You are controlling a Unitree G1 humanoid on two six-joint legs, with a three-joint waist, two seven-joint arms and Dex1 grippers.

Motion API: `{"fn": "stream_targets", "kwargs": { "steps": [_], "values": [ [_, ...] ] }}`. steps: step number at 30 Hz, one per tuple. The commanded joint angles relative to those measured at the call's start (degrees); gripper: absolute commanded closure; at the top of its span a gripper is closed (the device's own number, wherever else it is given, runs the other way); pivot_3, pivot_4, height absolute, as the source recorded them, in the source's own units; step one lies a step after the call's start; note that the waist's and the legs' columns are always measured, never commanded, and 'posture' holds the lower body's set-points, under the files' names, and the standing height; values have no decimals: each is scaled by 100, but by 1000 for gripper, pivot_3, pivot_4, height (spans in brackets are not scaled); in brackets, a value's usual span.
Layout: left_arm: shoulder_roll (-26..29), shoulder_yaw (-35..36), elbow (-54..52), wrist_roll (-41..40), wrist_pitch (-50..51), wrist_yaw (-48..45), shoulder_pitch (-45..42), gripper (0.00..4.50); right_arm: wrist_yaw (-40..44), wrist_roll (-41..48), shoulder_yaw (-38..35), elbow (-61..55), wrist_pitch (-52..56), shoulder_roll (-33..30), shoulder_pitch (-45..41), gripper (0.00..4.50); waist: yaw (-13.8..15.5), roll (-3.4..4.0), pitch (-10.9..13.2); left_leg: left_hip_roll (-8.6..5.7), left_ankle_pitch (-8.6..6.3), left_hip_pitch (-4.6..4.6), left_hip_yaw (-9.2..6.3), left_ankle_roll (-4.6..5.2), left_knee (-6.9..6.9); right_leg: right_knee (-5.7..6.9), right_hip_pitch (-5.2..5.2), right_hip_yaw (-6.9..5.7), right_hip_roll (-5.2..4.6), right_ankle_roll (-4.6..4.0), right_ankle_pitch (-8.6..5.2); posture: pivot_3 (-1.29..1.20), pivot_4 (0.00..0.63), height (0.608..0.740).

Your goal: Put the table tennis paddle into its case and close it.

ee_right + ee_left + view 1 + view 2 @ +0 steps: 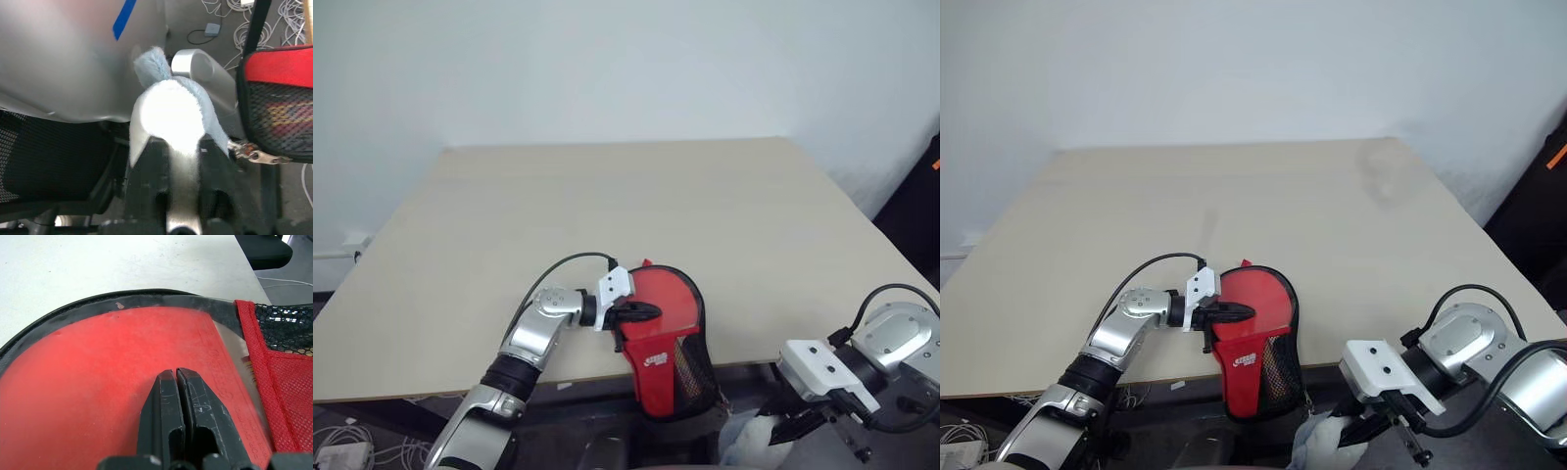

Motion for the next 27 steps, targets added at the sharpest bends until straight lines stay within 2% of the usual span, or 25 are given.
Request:
{"fn": "stream_targets", "kwargs": {
  "steps": [1,8,11,15,19,23,27],
  "values": [
    [36,-298,531,403,163,57,182,4500,224,249,-177,157,7,-80,-268,2388,3,0,0,0,0,1,0,0,0,0,0,-1,-1,0,0,0,0,706],
    [-38,-288,593,415,107,120,167,4500,203,452,-235,959,228,238,-1325,15,35,2,-2,0,0,4,1,0,0,0,3,-10,-8,0,0,0,0,706],
    [-55,-279,611,418,96,135,162,4500,-23,412,-196,1399,388,552,-1834,15,61,5,-4,0,1,5,1,1,1,1,4,-14,-8,-1,1,0,0,706],
    [-78,-166,526,367,80,273,224,4500,-1136,-93,-137,2737,659,1470,-2744,15,74,22,-15,2,1,7,4,1,3,3,4,-20,-7,-2,2,0,0,706],
    [-33,40,239,135,252,263,351,4500,-2199,-798,22,3473,648,2093,-2919,15,77,21,-20,2,1,-3,3,-1,3,6,0,-26,-7,-3,2,0,0,706],
    [92,310,-274,-173,586,237,488,3667,-3038,-1195,56,4066,729,2750,-3053,0,-7,30,-20,4,1,-9,12,-5,1,14,-12,-20,-4,-2,3,0,0,706],
    [288,612,-838,-458,979,283,582,2253,-3587,-1409,17,4477,839,3282,-3164,0,-111,36,-15,12,17,-12,15,-37,-2,19,-15,-21,11,8,8,0,0,706]
  ]
}}
